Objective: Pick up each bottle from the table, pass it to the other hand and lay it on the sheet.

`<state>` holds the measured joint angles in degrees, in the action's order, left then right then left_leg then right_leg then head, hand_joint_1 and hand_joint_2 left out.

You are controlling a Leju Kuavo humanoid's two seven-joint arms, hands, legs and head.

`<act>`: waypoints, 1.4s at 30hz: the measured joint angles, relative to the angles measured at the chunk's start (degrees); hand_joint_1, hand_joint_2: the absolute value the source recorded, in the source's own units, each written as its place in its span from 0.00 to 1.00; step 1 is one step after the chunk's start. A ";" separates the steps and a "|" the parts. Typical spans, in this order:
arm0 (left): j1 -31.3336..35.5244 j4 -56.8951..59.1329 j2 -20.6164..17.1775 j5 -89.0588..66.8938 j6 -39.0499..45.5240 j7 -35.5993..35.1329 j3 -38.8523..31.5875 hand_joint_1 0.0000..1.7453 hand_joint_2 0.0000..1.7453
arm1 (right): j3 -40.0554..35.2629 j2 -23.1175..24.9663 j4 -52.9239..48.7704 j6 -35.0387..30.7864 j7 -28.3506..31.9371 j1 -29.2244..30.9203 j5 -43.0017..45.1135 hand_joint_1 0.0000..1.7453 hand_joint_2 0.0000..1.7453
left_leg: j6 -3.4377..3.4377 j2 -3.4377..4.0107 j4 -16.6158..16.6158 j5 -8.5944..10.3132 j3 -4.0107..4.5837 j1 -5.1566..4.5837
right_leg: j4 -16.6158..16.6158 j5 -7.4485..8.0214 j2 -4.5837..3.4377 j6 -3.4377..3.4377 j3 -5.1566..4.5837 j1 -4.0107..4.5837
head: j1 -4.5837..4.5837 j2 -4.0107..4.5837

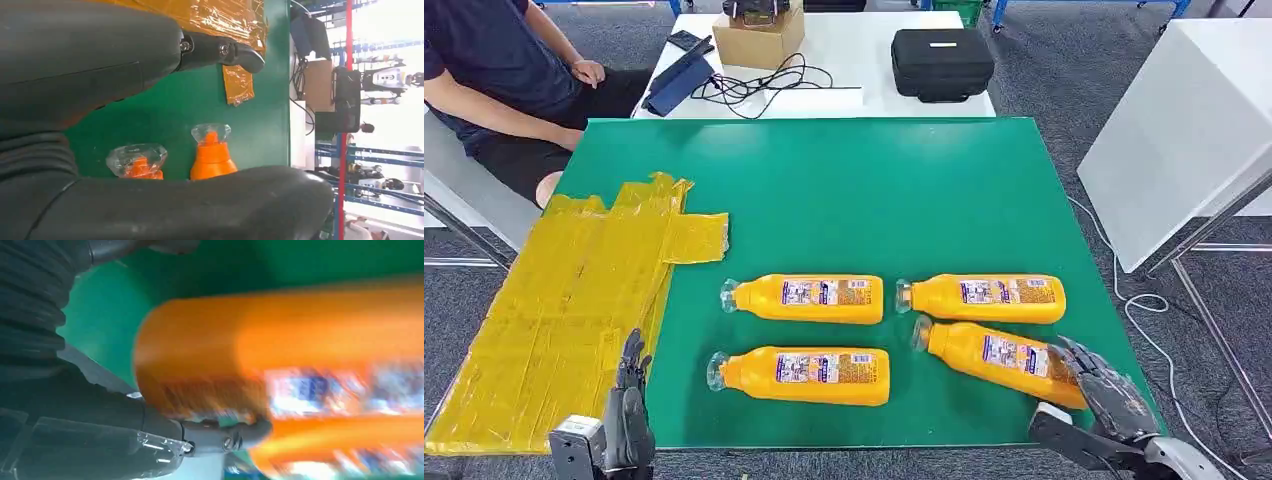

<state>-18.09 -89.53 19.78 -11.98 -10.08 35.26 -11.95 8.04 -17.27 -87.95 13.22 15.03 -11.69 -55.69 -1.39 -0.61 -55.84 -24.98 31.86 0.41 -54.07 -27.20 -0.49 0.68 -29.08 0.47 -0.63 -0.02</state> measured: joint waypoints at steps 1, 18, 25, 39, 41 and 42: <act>-0.01 0.00 0.00 0.04 -0.04 -0.02 -0.02 0.00 0.00 | 0.44 -0.06 0.00 0.11 0.13 -0.52 -0.04 1.00 1.00 | 0.00 0.02 0.00 0.00 0.00 0.00 | 0.00 0.00 0.00 0.00 0.00 0.00 | -0.02 0.00; 0.45 0.00 0.02 1.75 -1.27 -0.81 -0.83 0.00 0.00 | 1.88 2.07 -0.31 1.60 -1.05 -1.63 -6.23 1.00 1.00 | 0.07 0.21 0.03 -0.30 -0.87 0.03 | 0.04 -0.21 -0.14 -0.02 0.20 0.02 | 0.00 0.00; 0.56 0.00 0.02 2.32 -0.90 -1.03 -1.16 0.00 0.00 | 1.99 3.59 -0.26 1.55 -1.53 -1.52 -7.32 1.00 1.00 | 0.07 0.34 0.03 -0.30 -0.97 0.04 | 0.04 -0.20 -0.24 -0.02 0.28 0.04 | 0.00 0.00; 0.66 -0.22 0.02 7.02 1.88 -0.83 -2.30 0.00 0.00 | 1.82 9.16 -7.07 -0.96 6.78 -1.57 13.22 1.00 1.00 | 0.11 0.32 0.02 -0.19 -0.65 0.06 | -0.02 -0.07 -0.38 -0.12 0.56 0.05 | -0.02 0.00; 0.47 -0.55 0.02 8.15 2.36 -0.74 -2.56 0.00 0.00 | 2.31 8.11 -10.64 -1.01 8.26 -1.58 20.77 1.00 1.00 | 0.11 0.32 0.02 -0.19 -0.56 0.06 | -0.02 -0.08 -0.38 -0.13 0.46 0.04 | -0.02 0.00; 0.39 -0.66 0.02 8.64 2.58 -0.66 -2.73 0.00 0.00 | 2.65 7.58 -12.40 -1.00 8.97 -1.59 23.68 1.00 1.00 | 0.11 0.32 0.02 -0.20 -0.52 0.06 | -0.02 -0.08 -0.38 -0.13 0.41 0.03 | -0.02 0.00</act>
<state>-17.70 -90.18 19.80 -3.34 -7.50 34.60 -14.69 10.69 -9.68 -100.35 12.22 24.00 -13.28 -32.01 -1.28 -0.29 -55.82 -25.17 31.34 0.47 -54.08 -27.29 -0.87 0.55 -28.67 0.49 -0.66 -0.02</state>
